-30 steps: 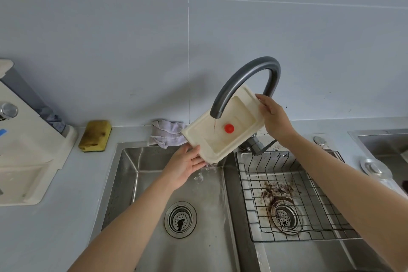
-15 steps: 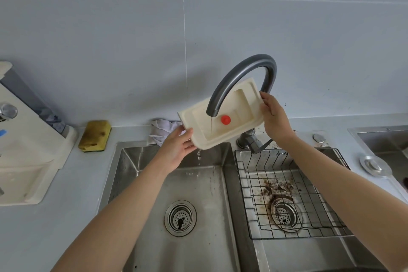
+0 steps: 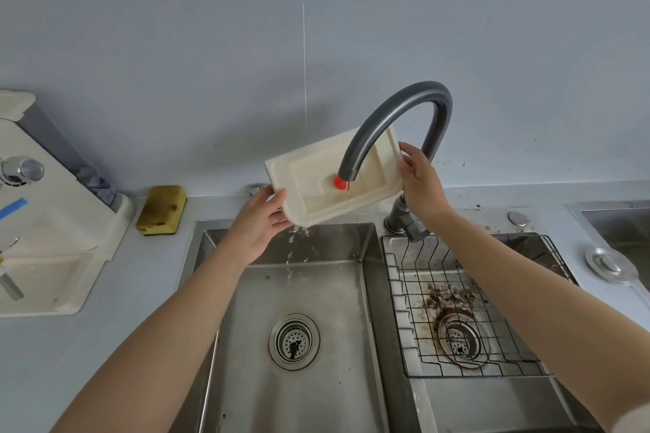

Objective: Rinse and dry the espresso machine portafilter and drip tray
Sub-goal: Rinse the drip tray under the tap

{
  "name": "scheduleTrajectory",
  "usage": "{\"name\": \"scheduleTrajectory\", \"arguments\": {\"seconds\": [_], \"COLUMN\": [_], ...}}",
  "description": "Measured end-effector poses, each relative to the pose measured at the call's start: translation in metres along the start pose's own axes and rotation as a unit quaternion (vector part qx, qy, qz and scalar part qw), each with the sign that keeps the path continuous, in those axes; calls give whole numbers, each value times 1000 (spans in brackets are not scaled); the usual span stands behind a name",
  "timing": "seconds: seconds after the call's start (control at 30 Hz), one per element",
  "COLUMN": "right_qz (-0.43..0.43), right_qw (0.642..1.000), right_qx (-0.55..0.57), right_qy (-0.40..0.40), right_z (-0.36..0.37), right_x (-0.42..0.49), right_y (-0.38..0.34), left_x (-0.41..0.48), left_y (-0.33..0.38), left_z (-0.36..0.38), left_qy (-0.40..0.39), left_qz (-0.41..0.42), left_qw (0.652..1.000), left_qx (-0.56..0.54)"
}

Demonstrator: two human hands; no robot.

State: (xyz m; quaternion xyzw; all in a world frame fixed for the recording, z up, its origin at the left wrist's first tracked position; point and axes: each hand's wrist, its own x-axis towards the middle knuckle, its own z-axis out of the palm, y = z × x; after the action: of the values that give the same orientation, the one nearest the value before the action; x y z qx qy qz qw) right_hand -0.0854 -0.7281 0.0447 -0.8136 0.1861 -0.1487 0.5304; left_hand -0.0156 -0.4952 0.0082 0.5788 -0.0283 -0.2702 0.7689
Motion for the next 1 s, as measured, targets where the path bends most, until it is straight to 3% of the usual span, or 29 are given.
{"name": "scheduleTrajectory", "arguments": {"seconds": [0.43, 0.73, 1.0], "right_qz": [16, 89, 102], "right_qw": [998, 989, 982], "right_qx": [41, 70, 69], "right_qy": [-44, -97, -143], "right_z": [33, 62, 77], "right_x": [-22, -38, -53], "right_y": [-5, -8, -2], "left_x": [-19, -38, -50], "left_y": [2, 3, -3], "left_z": [-39, -67, -77], "left_qy": [27, 66, 105], "left_qz": [5, -9, -47], "left_qw": [999, 998, 993], "left_qx": [23, 10, 14]}}
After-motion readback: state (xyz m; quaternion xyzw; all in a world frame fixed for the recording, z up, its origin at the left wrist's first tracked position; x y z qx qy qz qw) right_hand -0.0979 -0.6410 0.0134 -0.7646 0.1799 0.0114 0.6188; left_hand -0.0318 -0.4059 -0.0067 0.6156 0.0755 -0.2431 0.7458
